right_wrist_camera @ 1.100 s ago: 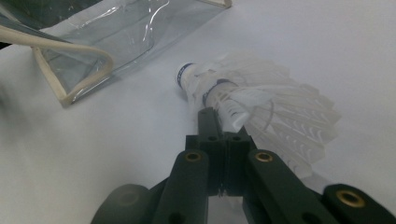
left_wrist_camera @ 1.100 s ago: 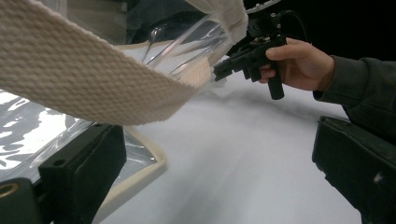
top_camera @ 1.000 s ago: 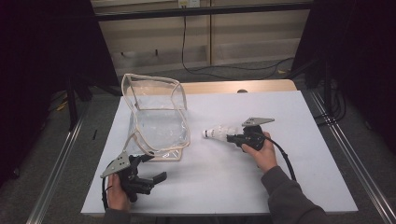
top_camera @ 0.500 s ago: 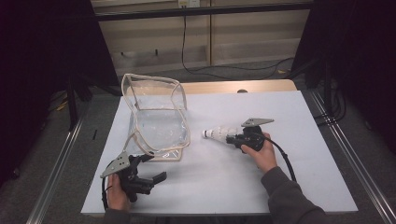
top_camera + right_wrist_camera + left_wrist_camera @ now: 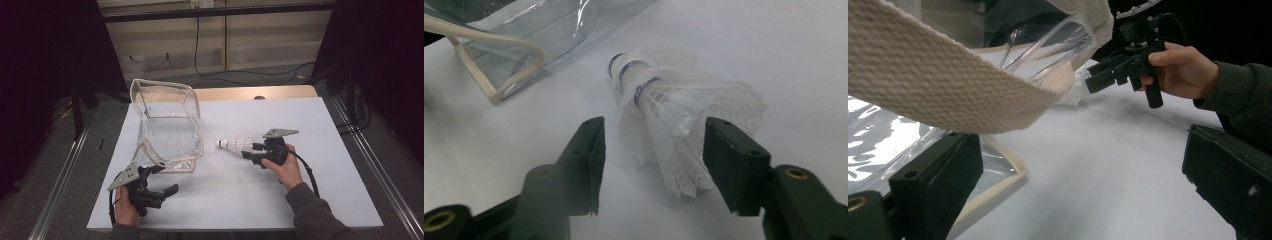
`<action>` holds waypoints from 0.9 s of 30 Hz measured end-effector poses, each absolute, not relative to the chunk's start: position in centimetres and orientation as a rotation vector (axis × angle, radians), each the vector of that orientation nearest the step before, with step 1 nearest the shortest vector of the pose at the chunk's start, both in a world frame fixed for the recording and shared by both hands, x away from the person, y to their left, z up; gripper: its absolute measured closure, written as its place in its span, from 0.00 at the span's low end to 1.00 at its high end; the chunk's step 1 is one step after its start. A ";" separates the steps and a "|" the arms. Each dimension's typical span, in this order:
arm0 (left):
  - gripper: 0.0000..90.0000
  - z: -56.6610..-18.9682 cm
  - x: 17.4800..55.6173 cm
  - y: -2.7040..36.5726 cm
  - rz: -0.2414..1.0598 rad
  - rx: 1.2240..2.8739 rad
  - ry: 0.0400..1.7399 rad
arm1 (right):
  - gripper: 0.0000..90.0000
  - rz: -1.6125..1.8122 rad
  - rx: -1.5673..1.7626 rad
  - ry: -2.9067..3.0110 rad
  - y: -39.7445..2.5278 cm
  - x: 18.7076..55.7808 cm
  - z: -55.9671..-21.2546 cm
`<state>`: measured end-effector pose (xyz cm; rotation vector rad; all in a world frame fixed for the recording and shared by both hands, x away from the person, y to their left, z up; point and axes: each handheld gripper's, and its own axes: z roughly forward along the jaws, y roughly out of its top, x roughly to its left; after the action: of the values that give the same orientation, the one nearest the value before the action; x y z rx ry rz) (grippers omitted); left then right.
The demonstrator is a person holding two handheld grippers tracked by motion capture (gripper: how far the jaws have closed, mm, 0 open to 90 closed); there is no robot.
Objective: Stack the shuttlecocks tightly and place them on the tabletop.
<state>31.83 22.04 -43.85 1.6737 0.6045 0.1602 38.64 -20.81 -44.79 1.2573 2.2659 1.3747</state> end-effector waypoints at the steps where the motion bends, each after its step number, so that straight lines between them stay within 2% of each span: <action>1: 0.03 -43.8 31.8 22.0 0.160 1.674 0.602 | 0.40 1.373 1.260 2.265 -20.8 38.6 -44.8; 3: 0.03 -43.8 31.8 22.0 0.160 1.673 0.602 | 0.38 1.386 1.264 2.261 -20.9 38.5 -44.7; 5: 0.03 -43.8 31.8 22.0 0.161 1.673 0.601 | 0.32 1.392 1.263 2.258 -20.8 38.5 -44.7; 10: 0.03 -43.8 31.8 22.0 0.160 1.672 0.602 | 0.27 1.402 1.272 2.247 -20.4 38.6 -44.7; 21: 0.03 -43.9 31.9 22.0 0.160 1.671 0.601 | 0.21 1.380 1.273 2.249 -19.1 38.8 -44.8; 27: 0.03 -43.9 31.9 22.0 0.160 1.671 0.601 | 0.23 1.355 1.276 2.255 -18.4 39.0 -45.1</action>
<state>31.88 22.05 -43.86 1.6715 0.6015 0.1597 39.03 -18.38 -45.09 1.2760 2.2549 1.3549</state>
